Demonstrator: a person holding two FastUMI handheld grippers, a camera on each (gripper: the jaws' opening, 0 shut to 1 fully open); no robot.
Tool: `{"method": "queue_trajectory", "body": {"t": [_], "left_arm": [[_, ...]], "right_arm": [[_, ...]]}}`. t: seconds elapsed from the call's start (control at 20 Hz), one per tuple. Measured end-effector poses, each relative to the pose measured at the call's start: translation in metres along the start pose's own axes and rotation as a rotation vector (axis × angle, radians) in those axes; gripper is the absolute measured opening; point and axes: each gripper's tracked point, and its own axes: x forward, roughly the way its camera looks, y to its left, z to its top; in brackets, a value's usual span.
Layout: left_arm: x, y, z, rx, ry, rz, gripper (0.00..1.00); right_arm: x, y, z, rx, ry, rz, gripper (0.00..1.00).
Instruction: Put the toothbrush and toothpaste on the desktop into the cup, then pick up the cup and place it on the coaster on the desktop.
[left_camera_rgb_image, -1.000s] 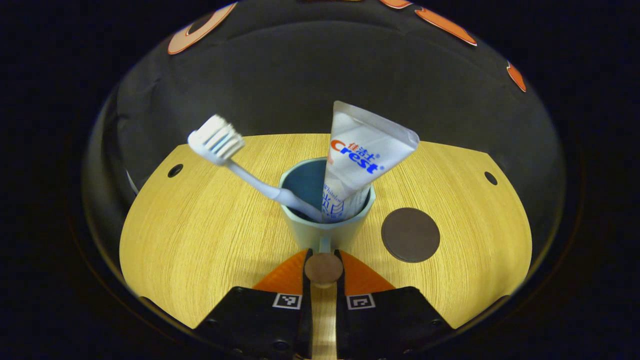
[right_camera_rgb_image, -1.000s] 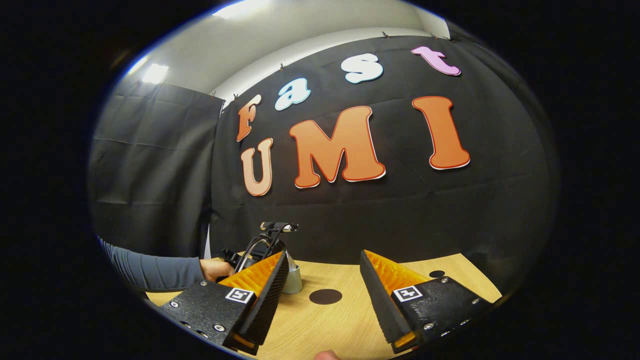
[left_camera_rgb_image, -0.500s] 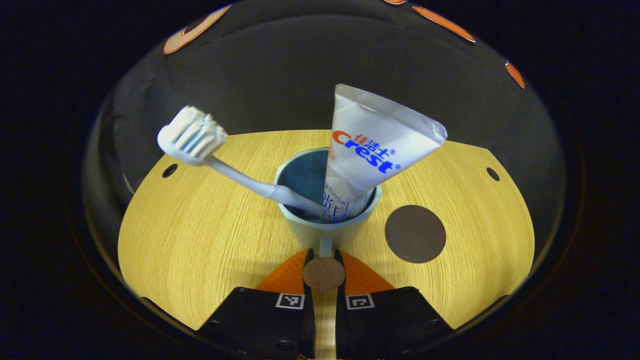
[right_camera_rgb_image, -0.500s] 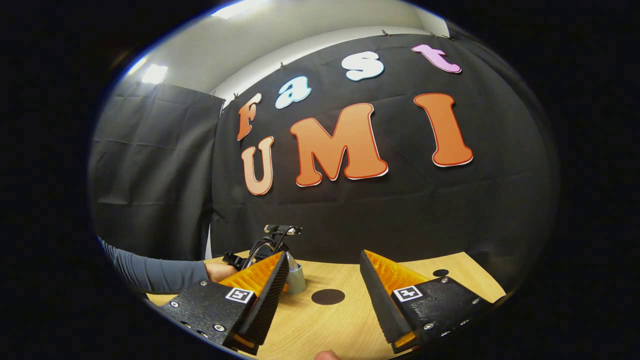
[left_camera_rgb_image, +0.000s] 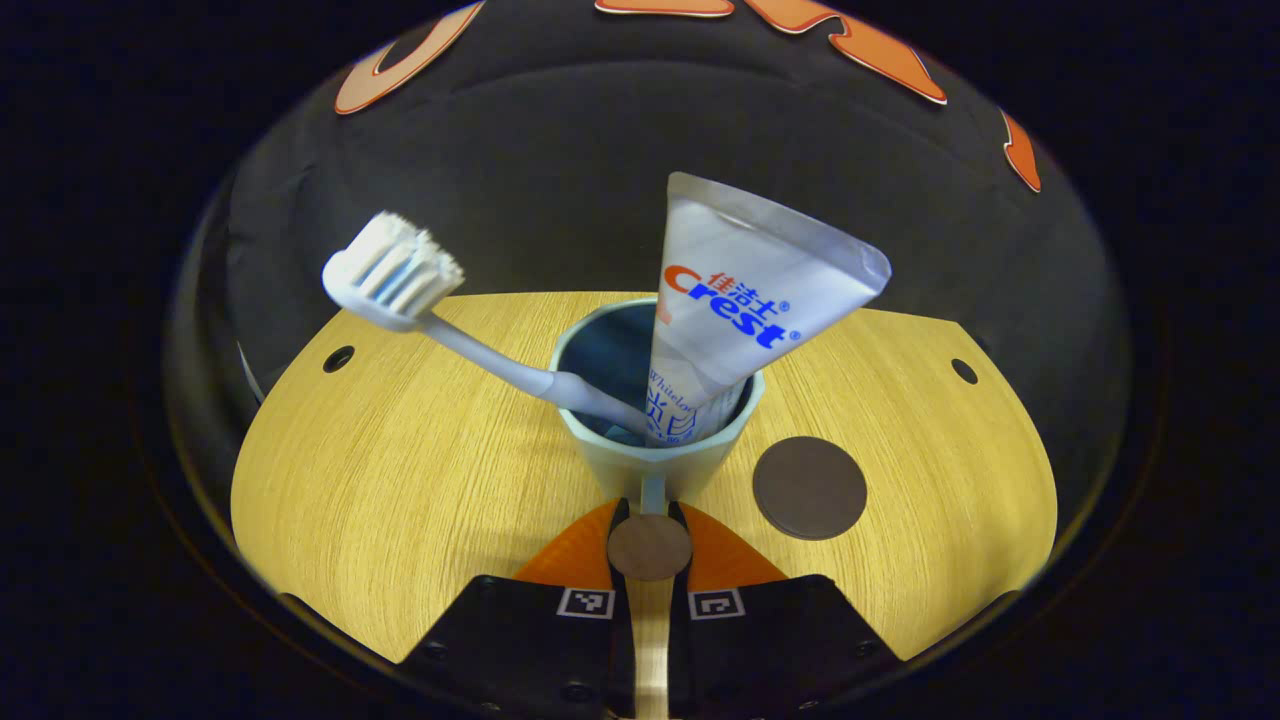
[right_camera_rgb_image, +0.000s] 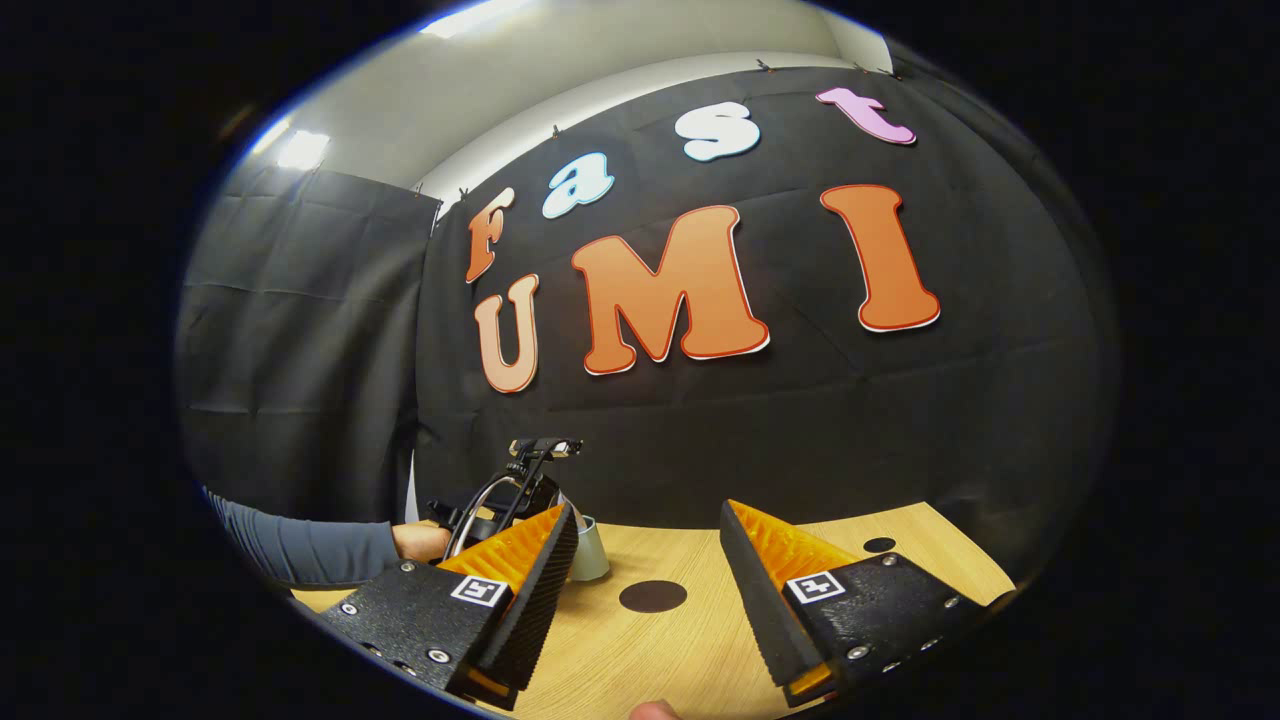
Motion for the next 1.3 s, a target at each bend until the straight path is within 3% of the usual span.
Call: {"method": "queue_trajectory", "body": {"t": [0.6,1.0,1.25,1.3], "left_arm": [[0.0,0.003,0.007,0.103,0.014,-0.121,0.12],[-0.005,0.003,0.006,0.112,0.051,-0.128,0.12],[-0.014,0.001,0.028,0.151,-0.031,-0.136,0.34],[-0.016,0.005,0.031,0.165,-0.051,-0.125,0.58]], "right_arm": [[-0.009,-0.021,0.002,-0.043,0.004,-0.059,0.86],[-0.011,-0.027,-0.006,-0.052,0.022,-0.068,0.86],[-0.01,-0.022,-0.008,-0.052,0.035,-0.076,0.86],[-0.011,-0.02,-0.009,-0.053,0.037,-0.077,0.86]]}}
